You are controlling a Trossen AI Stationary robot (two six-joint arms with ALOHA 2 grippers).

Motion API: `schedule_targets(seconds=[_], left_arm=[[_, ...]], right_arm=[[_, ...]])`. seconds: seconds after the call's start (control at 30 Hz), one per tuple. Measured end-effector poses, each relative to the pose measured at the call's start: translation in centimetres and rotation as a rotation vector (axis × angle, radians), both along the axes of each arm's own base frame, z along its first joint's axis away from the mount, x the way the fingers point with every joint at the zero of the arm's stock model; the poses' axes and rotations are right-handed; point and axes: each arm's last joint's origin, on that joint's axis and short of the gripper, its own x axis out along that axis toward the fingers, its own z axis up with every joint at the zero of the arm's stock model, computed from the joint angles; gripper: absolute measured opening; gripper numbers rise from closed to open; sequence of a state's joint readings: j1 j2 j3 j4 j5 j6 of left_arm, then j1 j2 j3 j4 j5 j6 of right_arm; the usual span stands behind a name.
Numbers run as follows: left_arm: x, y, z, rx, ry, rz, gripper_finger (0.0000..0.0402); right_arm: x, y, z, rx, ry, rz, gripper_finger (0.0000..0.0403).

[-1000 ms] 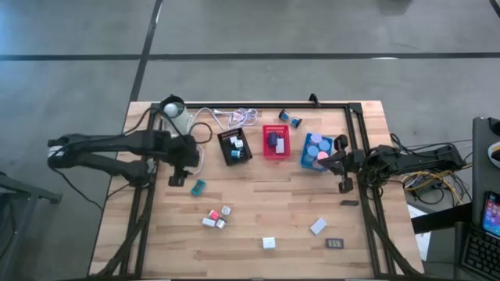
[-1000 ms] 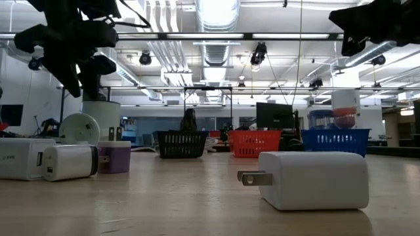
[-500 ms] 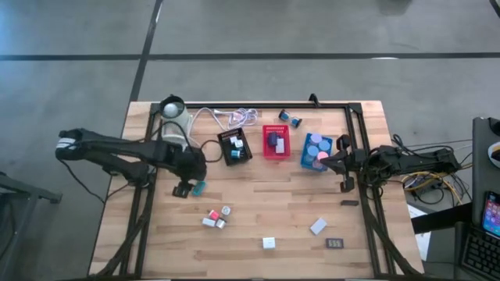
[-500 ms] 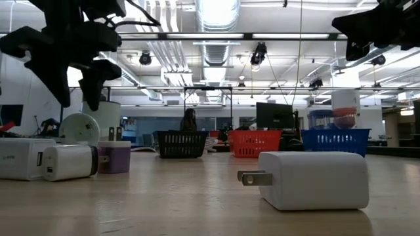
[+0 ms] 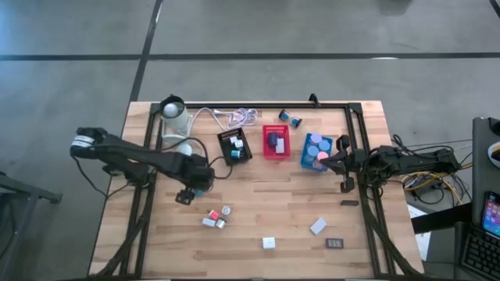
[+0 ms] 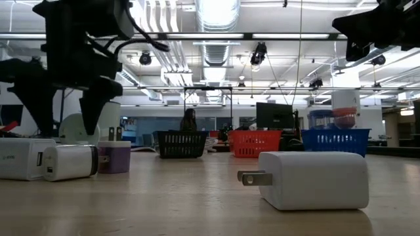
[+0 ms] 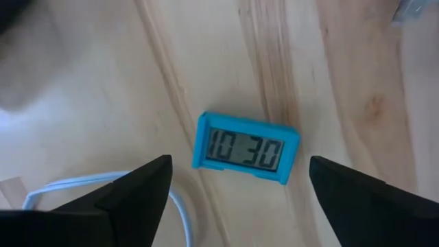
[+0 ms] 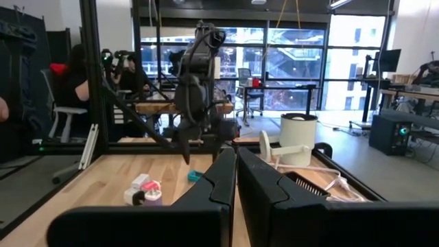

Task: Pick & Place Office items
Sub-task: Put the light blue digital clock into the red bin

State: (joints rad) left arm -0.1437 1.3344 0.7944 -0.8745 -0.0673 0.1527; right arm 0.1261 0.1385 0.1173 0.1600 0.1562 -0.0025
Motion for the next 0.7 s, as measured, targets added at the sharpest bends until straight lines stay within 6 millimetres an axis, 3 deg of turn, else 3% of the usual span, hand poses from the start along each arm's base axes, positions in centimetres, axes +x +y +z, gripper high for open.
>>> schedule_targets(seconds=[0.27, 0.7], left_arm=[[0.5, -0.1, -1.7, 0.014, 0.057, -0.043, 0.0349], [0.6, -0.3, -2.8, -0.029, 0.063, -0.072, 0.0349]], right_arm=[[0.0, 0.0, -0.1, -0.004, 0.003, 0.000, 0.0011], [0.0, 0.0, -0.1, -0.004, 0.004, 0.001, 0.0011]])
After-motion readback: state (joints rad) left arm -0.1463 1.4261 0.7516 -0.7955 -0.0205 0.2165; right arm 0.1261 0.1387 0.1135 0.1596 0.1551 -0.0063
